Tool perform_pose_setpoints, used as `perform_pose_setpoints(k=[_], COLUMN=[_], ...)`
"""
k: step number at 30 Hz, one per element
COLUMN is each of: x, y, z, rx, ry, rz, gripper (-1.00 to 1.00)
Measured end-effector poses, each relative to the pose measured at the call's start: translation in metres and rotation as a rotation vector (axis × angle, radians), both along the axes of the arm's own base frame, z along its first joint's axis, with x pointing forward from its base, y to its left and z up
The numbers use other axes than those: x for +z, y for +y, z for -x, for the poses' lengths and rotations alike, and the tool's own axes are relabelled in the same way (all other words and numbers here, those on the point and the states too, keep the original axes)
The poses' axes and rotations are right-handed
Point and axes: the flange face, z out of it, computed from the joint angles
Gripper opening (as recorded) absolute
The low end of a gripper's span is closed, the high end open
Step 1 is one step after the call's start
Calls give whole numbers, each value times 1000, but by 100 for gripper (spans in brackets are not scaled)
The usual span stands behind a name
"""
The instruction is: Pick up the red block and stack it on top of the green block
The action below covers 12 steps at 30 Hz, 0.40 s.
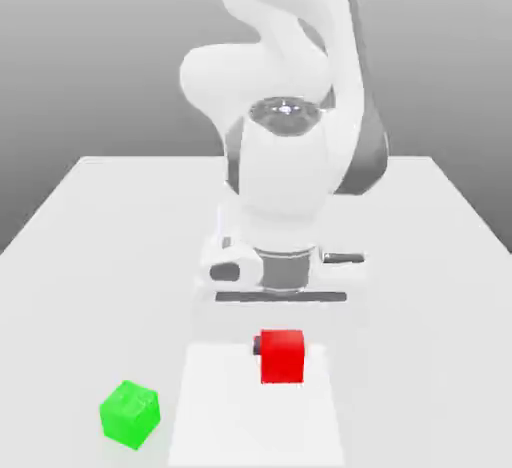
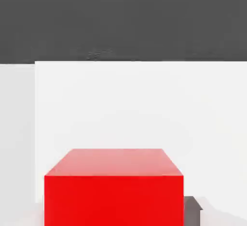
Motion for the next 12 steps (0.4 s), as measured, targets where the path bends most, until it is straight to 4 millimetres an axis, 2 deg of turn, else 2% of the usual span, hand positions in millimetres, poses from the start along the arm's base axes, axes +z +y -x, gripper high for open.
perform_pose_setpoints(k=[4,6,9,10,12], x=[15,2,-34,-42,-42], y=[-98,-108,-110,-110,-110], z=[-3,-5,-5,-5,-5], rx=[-262,-289,-296,-296,-296], ry=[-1,0,0,0,0], rz=[-1,-1,0,0,0], gripper=[-100,-100,-100,100,100])
